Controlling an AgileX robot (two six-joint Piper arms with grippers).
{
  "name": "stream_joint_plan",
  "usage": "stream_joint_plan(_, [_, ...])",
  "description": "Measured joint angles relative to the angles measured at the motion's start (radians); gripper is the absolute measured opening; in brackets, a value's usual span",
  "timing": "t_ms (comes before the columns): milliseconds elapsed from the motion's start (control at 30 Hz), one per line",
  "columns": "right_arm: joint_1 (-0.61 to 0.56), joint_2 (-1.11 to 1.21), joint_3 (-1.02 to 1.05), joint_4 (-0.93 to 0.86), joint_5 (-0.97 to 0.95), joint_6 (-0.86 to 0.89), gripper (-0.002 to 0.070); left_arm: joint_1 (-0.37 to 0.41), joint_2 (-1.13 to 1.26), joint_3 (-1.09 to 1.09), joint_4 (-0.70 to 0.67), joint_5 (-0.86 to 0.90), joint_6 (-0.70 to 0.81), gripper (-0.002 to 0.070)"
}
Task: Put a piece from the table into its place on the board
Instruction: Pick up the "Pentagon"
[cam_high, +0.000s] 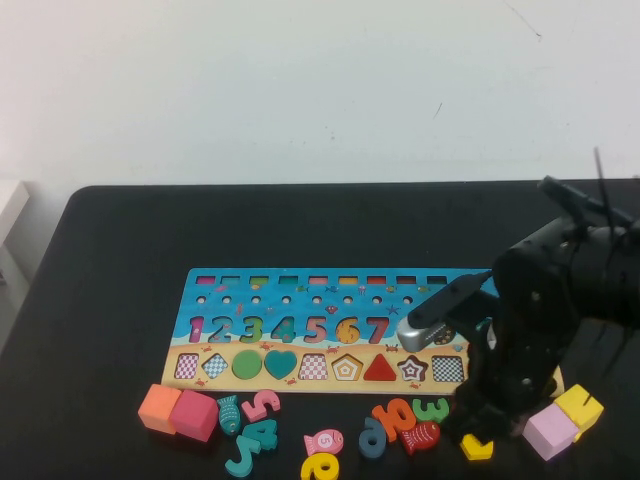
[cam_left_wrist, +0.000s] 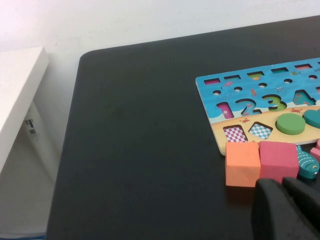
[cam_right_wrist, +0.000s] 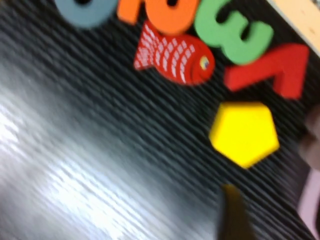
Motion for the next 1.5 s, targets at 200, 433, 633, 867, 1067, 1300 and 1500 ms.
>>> stream_joint_plan(200, [0.0, 0.062, 0.0, 0.036, -0.077, 0.041, 0.0477, 0.0, 0.0, 0.0, 0.0, 0.0, 0.0, -0.0003])
stream_joint_plan(433, [0.0, 0.123, 0.0, 0.046, -0.111, 0.052, 0.0487, 0.0, 0.0, 0.0, 0.0, 0.0, 0.0, -0.0001])
stream_joint_plan(633, [0.0, 0.154, -0.002, 0.044, -0.132, 0.067, 0.0488, 0.0, 0.0, 0.0, 0.0, 0.0, 0.0, -0.0001])
stream_joint_plan(867, [0.0, 0.162, -0.01, 0.042, -0.14, 0.07, 0.0482, 0.0, 0.0, 0.0, 0.0, 0.0, 0.0, -0.0001])
stream_joint_plan(1067, [0.0, 0.162, -0.01, 0.029, -0.142, 0.073, 0.048, 0.0, 0.0, 0.0, 0.0, 0.0, 0.0, -0.0001])
stream_joint_plan(1300, [0.0, 0.164, -0.026, 0.01, -0.136, 0.074, 0.0475, 0.0, 0.0, 0.0, 0.0, 0.0, 0.0, -0.0001])
stream_joint_plan(1500, [0.0, 0.164, -0.03, -0.044, -0.116, 0.028, 0.0474, 0.0, 0.0, 0.0, 0.0, 0.0, 0.0, -0.0001])
